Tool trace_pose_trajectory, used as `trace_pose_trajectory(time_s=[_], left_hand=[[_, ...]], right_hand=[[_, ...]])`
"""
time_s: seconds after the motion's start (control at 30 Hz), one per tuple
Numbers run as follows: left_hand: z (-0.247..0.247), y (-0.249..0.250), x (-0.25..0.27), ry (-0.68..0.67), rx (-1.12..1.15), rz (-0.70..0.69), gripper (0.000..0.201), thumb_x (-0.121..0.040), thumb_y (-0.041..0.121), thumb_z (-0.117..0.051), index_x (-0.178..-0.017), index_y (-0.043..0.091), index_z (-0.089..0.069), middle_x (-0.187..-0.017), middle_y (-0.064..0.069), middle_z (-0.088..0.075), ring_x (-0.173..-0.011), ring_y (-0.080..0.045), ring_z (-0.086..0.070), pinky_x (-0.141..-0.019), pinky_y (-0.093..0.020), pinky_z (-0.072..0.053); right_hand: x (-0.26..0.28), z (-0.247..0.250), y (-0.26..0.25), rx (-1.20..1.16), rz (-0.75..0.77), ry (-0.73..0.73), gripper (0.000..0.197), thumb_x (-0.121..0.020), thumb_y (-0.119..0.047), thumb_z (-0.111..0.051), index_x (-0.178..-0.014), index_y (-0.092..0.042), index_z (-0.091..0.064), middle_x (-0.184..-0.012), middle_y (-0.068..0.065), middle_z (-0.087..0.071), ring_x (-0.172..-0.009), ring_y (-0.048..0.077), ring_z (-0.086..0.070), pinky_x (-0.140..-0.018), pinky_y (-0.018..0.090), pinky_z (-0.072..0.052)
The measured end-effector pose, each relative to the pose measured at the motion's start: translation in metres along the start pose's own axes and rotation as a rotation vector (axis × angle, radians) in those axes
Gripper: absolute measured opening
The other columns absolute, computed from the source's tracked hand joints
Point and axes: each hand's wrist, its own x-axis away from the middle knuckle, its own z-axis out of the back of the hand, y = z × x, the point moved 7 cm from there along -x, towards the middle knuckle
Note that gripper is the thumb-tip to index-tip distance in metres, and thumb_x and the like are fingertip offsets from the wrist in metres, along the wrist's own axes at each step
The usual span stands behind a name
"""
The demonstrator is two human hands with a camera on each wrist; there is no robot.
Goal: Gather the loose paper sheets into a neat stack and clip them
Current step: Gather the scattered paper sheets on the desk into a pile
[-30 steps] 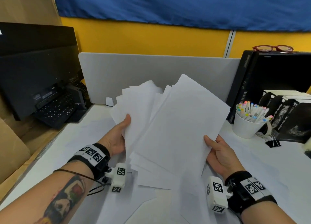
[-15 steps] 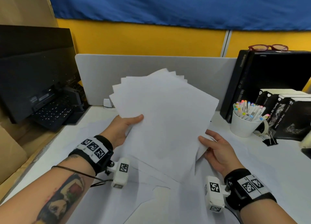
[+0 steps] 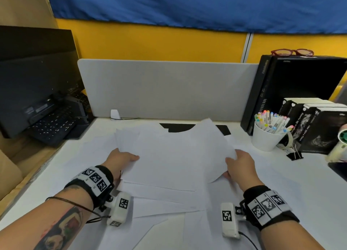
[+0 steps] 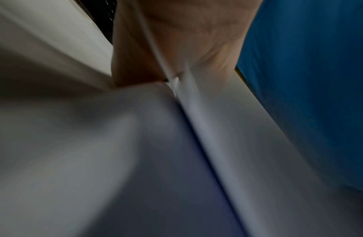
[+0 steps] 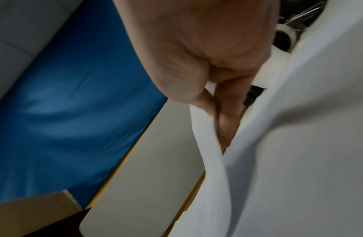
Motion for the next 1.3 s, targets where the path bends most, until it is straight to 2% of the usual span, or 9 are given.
trace_pose_trajectory(time_s=[0.2,0.3,0.47,0.53,0.63,0.8,1.0,1.1,1.3], left_hand=[[0.002,-0.008,-0.008,0.098,-0.107,0.050,0.012,-0.101,0.002,-0.056,-0.092,0.008,-0.057,-0.087,-0.010,-0.055,-0.074,-0.024,-0.054,-0.089,-0.040,-0.046],[-0.014,-0.014,-0.004,-0.041,0.195,0.114,0.031,-0.101,0.031,-0.064,-0.125,0.011,-0.059,-0.103,-0.012,-0.065,-0.096,-0.032,-0.064,-0.097,-0.041,-0.049],[-0.032,-0.003,0.001,-0.231,0.287,0.086,0.096,-0.069,0.083,-0.072,-0.149,0.035,-0.049,-0.152,0.002,-0.051,-0.143,-0.029,-0.048,-0.117,-0.056,-0.038],[-0.032,-0.003,-0.002,-0.166,0.211,0.052,0.096,-0.071,0.067,-0.084,-0.152,0.030,-0.048,-0.155,0.005,-0.047,-0.147,-0.027,-0.041,-0.119,-0.051,-0.033],[-0.037,-0.011,-0.020,-0.085,0.158,-0.013,0.038,-0.086,0.023,-0.076,-0.116,0.003,-0.066,-0.125,-0.016,-0.067,-0.102,-0.031,-0.063,-0.083,-0.041,-0.050],[-0.057,0.034,0.024,-0.108,0.129,-0.321,0.022,-0.098,0.029,-0.056,-0.082,0.014,-0.055,-0.080,-0.011,-0.060,-0.076,-0.024,-0.058,-0.067,-0.034,-0.046],[-0.074,0.023,0.026,-0.308,0.283,0.017,0.078,-0.081,0.083,-0.059,-0.127,0.022,-0.069,-0.124,-0.005,-0.075,-0.112,-0.024,-0.071,-0.099,-0.044,-0.051],[-0.064,0.001,0.016,-0.126,0.004,0.051,0.100,-0.070,0.044,-0.093,-0.146,0.014,-0.036,-0.131,-0.007,-0.057,-0.116,-0.028,-0.060,-0.091,-0.045,-0.053],[-0.065,0.018,0.016,-0.136,-0.018,-0.244,0.066,-0.082,-0.001,-0.082,-0.137,0.016,-0.049,-0.128,-0.009,-0.068,-0.117,-0.036,-0.067,-0.098,-0.055,-0.056]], right_hand=[[0.013,0.027,-0.033,-0.619,0.213,0.265,0.034,-0.102,-0.004,-0.044,-0.131,-0.019,-0.054,-0.119,-0.001,-0.064,-0.099,0.019,-0.067,-0.082,0.043,-0.062],[0.013,0.003,-0.030,-0.901,0.029,0.025,0.049,-0.097,0.008,-0.046,-0.140,-0.016,-0.050,-0.128,0.007,-0.065,-0.101,0.030,-0.068,-0.078,0.040,-0.063],[0.040,-0.046,-0.028,-0.599,-0.145,-0.419,0.038,-0.095,0.013,-0.049,-0.129,-0.004,-0.052,-0.112,0.018,-0.069,-0.068,0.024,-0.073,-0.063,0.033,-0.064],[0.048,-0.062,-0.020,-0.502,-0.174,-0.558,0.039,-0.094,0.013,-0.051,-0.129,-0.004,-0.053,-0.117,0.020,-0.069,-0.083,0.032,-0.075,-0.068,0.037,-0.064],[0.061,-0.074,-0.015,-0.349,-0.217,-0.751,0.035,-0.091,0.010,-0.061,-0.123,-0.003,-0.061,-0.115,0.021,-0.072,-0.094,0.035,-0.073,-0.077,0.041,-0.063],[0.040,-0.049,-0.013,-0.184,-0.153,-0.526,0.025,-0.086,0.010,-0.067,-0.109,0.003,-0.067,-0.104,0.025,-0.068,-0.079,0.029,-0.069,-0.069,0.039,-0.064],[0.035,-0.041,0.001,-0.126,-0.297,-0.399,0.027,-0.085,0.016,-0.063,-0.105,-0.002,-0.061,-0.105,0.020,-0.057,-0.075,0.035,-0.068,-0.056,0.034,-0.063],[0.040,-0.046,0.004,0.029,-0.305,-0.464,0.031,-0.085,0.014,-0.063,-0.110,-0.005,-0.060,-0.096,0.016,-0.055,-0.063,0.030,-0.065,-0.062,0.038,-0.064],[0.028,-0.033,-0.001,0.074,-0.218,-0.347,0.053,-0.080,-0.009,-0.081,-0.125,-0.005,-0.053,-0.098,0.015,-0.065,-0.069,0.021,-0.061,-0.056,0.031,-0.054]])
